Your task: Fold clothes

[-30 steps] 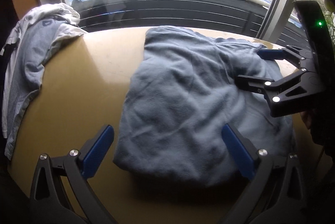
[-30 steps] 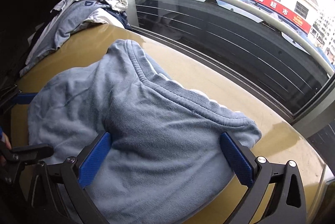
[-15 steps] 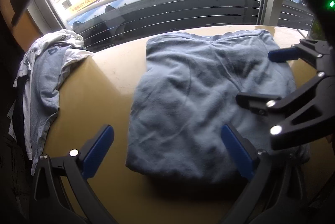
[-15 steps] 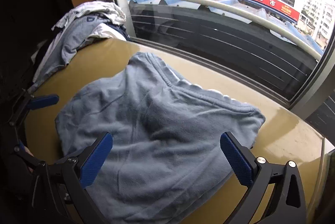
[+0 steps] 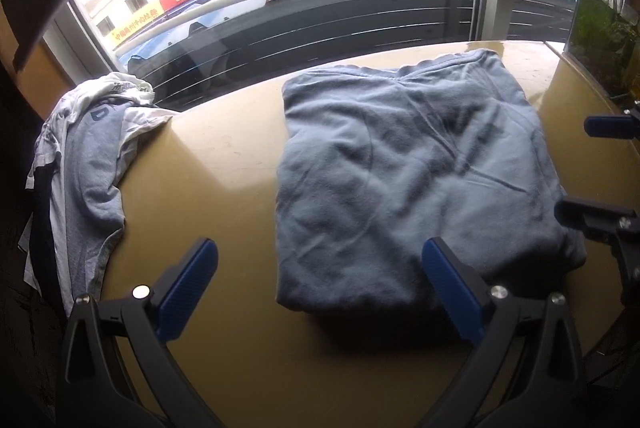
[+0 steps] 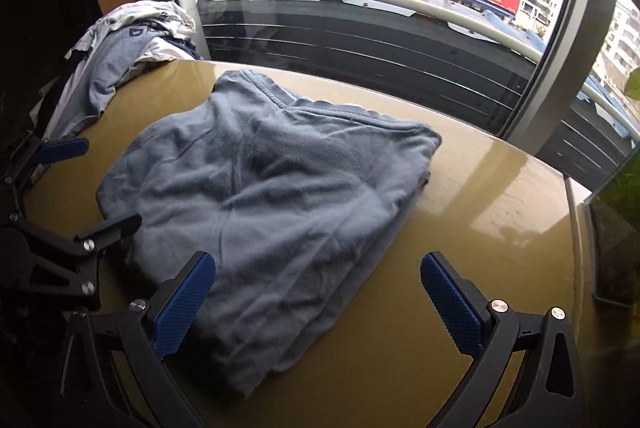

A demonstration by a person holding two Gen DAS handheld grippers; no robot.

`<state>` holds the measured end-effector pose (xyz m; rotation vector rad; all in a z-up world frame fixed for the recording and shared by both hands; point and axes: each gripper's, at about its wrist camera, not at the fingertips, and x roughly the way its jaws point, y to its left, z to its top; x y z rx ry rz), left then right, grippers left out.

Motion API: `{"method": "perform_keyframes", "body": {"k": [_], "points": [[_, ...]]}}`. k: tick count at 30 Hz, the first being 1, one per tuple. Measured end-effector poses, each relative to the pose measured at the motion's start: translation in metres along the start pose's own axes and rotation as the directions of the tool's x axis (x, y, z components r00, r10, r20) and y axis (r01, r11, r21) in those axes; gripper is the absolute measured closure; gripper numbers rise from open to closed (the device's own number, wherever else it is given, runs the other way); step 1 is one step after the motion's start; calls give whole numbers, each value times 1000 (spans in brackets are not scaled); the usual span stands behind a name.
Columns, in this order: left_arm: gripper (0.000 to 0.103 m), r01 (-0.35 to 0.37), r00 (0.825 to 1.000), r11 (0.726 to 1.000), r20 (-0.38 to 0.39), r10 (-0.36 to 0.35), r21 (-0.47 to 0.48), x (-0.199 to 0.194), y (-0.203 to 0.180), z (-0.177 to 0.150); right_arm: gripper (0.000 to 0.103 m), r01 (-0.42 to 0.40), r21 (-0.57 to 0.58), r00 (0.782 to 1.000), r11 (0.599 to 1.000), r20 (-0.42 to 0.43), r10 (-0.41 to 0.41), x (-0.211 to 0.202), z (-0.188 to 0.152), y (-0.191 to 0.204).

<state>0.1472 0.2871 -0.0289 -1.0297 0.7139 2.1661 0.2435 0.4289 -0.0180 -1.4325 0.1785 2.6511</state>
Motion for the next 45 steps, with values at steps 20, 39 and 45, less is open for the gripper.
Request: {"method": "perform_keyframes", "body": {"k": [20, 39, 45], "points": [[1, -43, 998, 999, -39, 43, 0, 6, 9, 1, 0, 19, -119, 1000, 993, -8, -20, -5, -16, 13], [0, -67, 995, 997, -70, 65, -26, 29, 1, 0, 0, -19, -126, 1000, 992, -8, 18, 30, 7, 2], [0, -46, 997, 998, -56, 44, -53, 30, 5, -5, 0, -68, -132, 997, 989, 24, 72, 49, 60, -20]]}}
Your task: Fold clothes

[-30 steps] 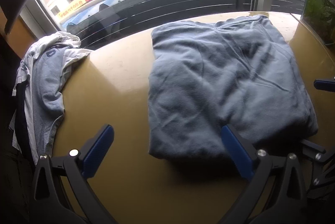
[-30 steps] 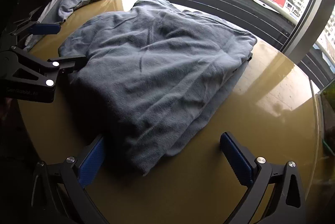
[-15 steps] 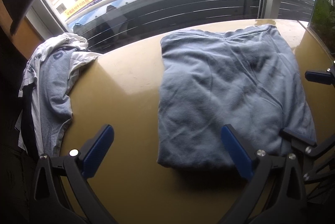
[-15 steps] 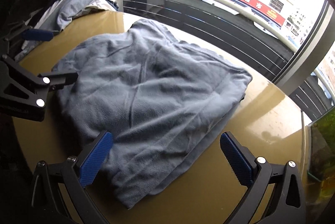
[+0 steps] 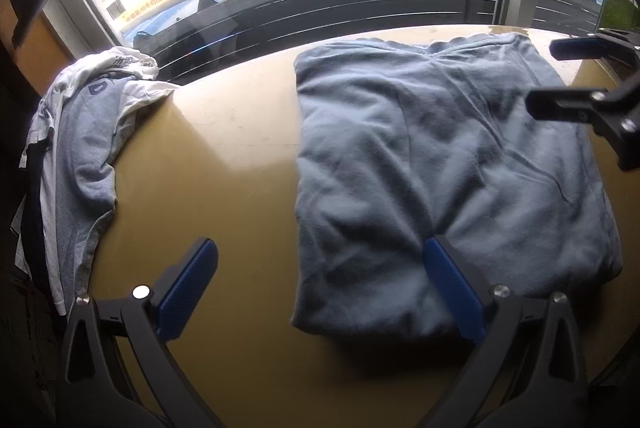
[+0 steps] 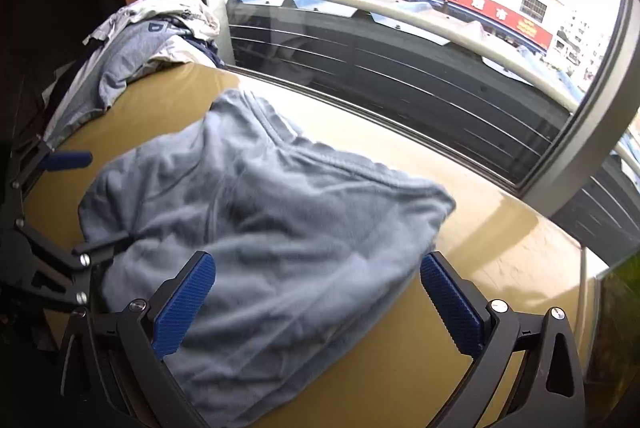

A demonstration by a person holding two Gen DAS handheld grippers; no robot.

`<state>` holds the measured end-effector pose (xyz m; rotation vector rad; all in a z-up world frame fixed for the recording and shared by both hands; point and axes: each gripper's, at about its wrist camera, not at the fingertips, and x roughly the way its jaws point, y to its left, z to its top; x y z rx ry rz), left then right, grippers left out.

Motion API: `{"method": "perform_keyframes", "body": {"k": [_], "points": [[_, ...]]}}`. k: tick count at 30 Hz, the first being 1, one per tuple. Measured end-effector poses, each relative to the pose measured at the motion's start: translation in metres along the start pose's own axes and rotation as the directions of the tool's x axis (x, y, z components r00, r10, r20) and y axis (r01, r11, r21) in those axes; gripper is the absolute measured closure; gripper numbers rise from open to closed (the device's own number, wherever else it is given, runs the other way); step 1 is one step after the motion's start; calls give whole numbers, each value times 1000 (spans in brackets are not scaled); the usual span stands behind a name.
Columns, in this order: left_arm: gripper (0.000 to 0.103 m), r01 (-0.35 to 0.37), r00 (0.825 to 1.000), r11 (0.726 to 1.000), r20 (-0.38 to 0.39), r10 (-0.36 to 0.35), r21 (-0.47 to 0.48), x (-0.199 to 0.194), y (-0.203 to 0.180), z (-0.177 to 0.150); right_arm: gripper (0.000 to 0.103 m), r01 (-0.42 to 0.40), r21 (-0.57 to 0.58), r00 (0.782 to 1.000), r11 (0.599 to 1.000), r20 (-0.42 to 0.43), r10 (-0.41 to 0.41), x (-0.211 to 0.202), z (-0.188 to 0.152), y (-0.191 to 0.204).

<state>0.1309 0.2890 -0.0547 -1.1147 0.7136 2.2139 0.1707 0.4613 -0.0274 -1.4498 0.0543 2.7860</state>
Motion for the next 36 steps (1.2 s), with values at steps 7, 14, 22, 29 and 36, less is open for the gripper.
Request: {"method": "perform_keyframes", "body": {"k": [7, 14, 22, 29, 36], "points": [[0, -15, 1000, 1000, 1, 15, 2, 1, -2, 0, 0, -36, 34, 997, 999, -70, 38, 50, 17, -20], [0, -13, 1000, 1000, -4, 13, -9, 0, -1, -2, 0, -87, 13, 995, 996, -43, 87, 21, 42, 9], [0, -3, 1000, 999, -6, 2, -32, -1, 1, -7, 0, -185, -123, 978, 975, -124, 169, 89, 87, 73], [0, 44, 999, 995, -18, -45, -88, 2, 11, -14, 0, -37, -20, 991, 999, -128, 35, 110, 94, 43], [0, 45, 999, 998, -22, -46, -51, 2, 8, -11, 0, -35, 39, 996, 999, 84, 32, 19, 71, 23]]}}
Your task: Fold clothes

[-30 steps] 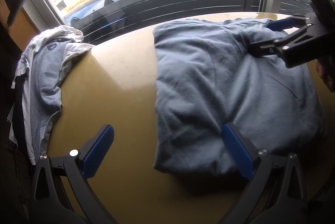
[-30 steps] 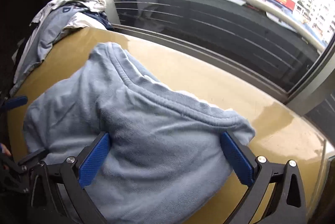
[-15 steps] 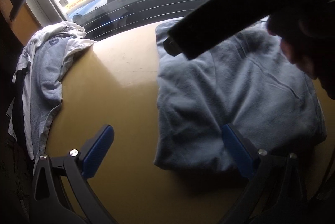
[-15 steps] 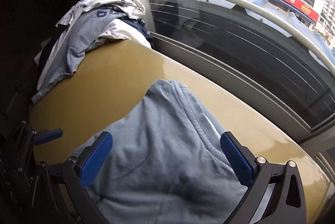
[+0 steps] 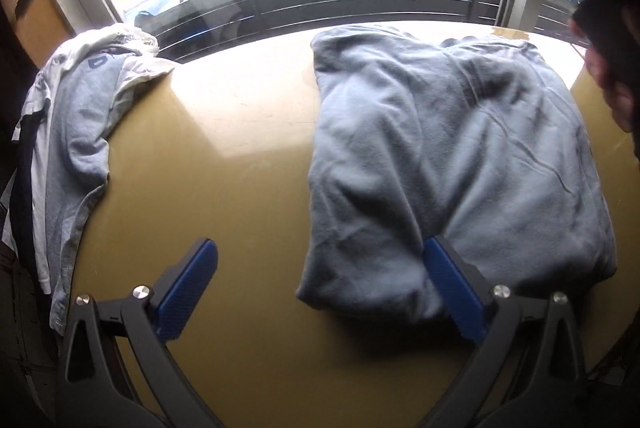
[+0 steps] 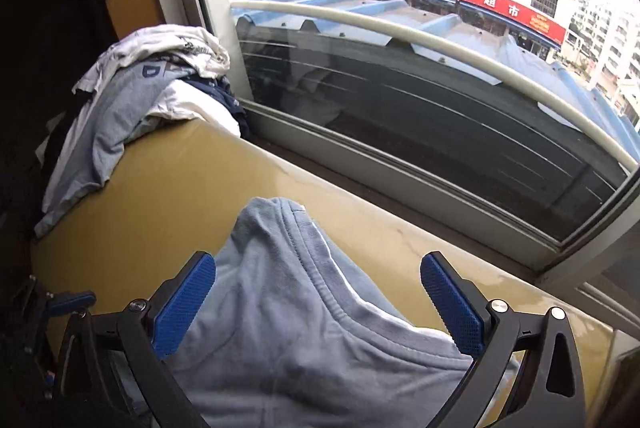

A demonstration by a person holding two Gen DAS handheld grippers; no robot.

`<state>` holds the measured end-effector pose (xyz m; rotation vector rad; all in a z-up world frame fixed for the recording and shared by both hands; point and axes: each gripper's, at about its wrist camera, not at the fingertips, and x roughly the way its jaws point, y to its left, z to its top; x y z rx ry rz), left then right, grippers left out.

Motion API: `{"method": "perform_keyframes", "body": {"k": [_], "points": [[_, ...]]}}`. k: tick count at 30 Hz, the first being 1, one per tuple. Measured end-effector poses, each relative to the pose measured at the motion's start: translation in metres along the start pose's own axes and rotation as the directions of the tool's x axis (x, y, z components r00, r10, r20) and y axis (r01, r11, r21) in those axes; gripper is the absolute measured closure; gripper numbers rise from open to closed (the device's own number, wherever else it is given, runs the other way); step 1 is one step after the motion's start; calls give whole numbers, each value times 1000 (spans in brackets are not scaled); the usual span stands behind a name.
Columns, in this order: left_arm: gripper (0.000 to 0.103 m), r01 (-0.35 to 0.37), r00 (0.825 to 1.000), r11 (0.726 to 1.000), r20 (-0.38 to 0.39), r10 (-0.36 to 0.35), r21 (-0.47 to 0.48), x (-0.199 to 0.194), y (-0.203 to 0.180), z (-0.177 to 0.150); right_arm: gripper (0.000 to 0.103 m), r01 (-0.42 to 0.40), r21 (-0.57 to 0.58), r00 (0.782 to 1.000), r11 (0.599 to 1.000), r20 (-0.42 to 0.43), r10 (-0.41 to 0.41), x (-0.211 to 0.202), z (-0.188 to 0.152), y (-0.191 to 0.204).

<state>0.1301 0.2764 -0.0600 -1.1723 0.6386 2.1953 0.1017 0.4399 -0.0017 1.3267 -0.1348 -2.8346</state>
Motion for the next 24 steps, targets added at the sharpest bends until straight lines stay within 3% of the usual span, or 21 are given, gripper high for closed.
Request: {"method": "perform_keyframes", "body": {"k": [2, 5, 7, 10, 13, 16, 18, 21, 24], "points": [[0, 8, 1000, 1000, -3, -8, -9, 0, 2, -1, 0, -18, 58, 1000, 998, 1, 18, -12, -15, -12], [0, 1, 1000, 1000, -9, -1, -13, 0, 1, 0, 0, -87, 100, 992, 991, -83, 96, -6, -47, -17], [0, -16, 1000, 1000, -2, 16, 14, -1, -2, 1, 0, -14, 28, 991, 999, -130, 18, 16, -63, -8], [0, -6, 1000, 1000, -12, 6, 9, 0, -3, 2, 0, 59, -36, 996, 998, -57, -61, 27, -69, -4], [0, -32, 999, 999, -6, 32, 39, -3, -8, 4, 0, 75, 31, 989, 997, -129, -71, 22, -59, -6], [2, -12, 1000, 999, 20, 11, 36, -17, -3, 2, 0, -11, 18, 996, 1000, -83, 12, -17, -69, 6], [1, 10, 1000, 1000, 14, -10, 7, -20, 4, -1, 0, 26, -42, 997, 999, -74, -29, -38, -90, 17], [1, 11, 1000, 1000, 4, -10, -4, -17, 6, -7, 0, 77, -95, 988, 993, -125, -88, -36, -127, 28], [1, 6, 1000, 1000, -11, -6, -9, -11, 5, -10, 0, 30, 46, 994, 998, -102, -26, -32, -140, 15]]}}
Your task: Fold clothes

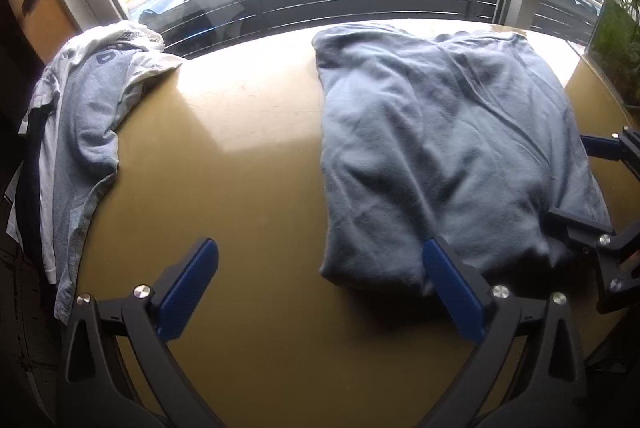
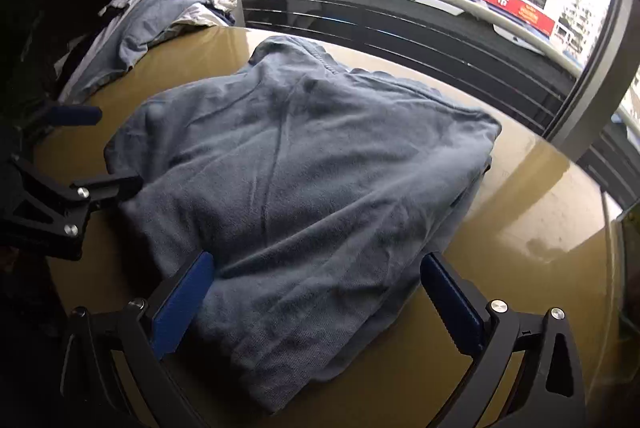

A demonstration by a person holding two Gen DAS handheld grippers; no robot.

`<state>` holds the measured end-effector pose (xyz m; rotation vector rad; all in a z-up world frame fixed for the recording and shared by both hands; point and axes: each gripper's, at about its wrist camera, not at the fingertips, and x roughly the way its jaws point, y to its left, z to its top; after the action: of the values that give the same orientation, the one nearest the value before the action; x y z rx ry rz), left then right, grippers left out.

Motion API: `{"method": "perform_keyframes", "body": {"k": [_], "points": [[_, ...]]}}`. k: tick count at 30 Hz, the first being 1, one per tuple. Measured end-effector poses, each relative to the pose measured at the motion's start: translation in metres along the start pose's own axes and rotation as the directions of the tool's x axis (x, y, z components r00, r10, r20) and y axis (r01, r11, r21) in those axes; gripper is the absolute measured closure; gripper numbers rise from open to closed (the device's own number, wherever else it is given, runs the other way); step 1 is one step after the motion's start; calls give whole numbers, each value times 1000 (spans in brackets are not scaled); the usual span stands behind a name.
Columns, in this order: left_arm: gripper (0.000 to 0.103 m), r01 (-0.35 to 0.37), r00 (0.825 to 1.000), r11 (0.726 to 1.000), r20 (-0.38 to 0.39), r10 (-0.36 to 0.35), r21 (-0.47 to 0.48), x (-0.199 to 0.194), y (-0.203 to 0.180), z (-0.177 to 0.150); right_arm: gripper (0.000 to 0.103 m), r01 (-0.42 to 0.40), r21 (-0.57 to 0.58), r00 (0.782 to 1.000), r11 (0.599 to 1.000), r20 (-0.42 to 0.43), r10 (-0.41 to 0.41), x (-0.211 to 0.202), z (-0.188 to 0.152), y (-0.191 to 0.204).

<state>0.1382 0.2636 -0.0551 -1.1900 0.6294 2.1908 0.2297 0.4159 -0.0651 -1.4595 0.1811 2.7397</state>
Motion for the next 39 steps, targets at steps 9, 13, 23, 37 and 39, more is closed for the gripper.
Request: {"method": "perform_keyframes", "body": {"k": [9, 13, 23, 37, 39], "points": [[2, 87, 991, 993, 99, -95, 82, -44, -45, 20, 0, 5, 34, 999, 999, 41, -7, -45, -22, -15], [2, 113, 991, 984, 49, -121, 136, -26, -81, 20, 0, 39, 59, 999, 998, 21, -41, -55, -40, -24], [0, 146, 989, 985, 5, -147, 97, 14, -95, 43, 0, -9, 209, 1000, 978, -4, 10, -56, -66, -52], [0, 9, 996, 997, 93, -16, 71, -26, -91, 33, 0, -45, 145, 999, 988, 19, 42, -55, -47, -38], [0, 12, 994, 999, 104, -17, 48, -34, -87, 32, 0, -69, 137, 998, 988, 16, 67, -55, -45, -37]]}}
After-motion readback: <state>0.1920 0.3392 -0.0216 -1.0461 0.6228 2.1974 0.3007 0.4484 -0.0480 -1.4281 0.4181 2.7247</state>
